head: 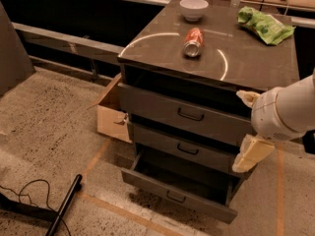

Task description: Open middle drawer

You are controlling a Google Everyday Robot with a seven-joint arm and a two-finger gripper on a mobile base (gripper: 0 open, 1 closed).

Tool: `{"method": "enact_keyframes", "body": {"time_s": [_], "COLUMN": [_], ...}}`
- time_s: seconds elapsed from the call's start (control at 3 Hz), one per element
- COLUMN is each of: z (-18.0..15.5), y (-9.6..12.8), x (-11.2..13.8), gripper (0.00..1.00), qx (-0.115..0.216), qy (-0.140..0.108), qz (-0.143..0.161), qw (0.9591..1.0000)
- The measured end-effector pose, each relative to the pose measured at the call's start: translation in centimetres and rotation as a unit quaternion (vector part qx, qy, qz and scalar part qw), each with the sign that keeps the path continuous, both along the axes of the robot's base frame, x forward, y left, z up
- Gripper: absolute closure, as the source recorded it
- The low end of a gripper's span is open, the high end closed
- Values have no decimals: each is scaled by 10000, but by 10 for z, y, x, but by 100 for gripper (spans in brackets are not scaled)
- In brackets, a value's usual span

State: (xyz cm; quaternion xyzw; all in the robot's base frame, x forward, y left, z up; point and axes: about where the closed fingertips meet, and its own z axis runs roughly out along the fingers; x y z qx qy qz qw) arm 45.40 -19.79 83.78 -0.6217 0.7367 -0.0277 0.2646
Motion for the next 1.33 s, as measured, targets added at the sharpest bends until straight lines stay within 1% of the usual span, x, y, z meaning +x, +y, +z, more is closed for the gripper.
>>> {"method": "enact_keyframes", "body": {"time_s": [0.33,0.67,1.0,1.33], "z": [-37,-85,-128,-129], "y": [5,6,-2,-4], "x": [6,8,17,19], "gripper": [0,0,0,0], "qx": [-111,-325,-669,-779], "qy": [-59,159,419,394], "qz": [-7,-56,-113,-102], "qw": [9999,9993,9968,9961]}}
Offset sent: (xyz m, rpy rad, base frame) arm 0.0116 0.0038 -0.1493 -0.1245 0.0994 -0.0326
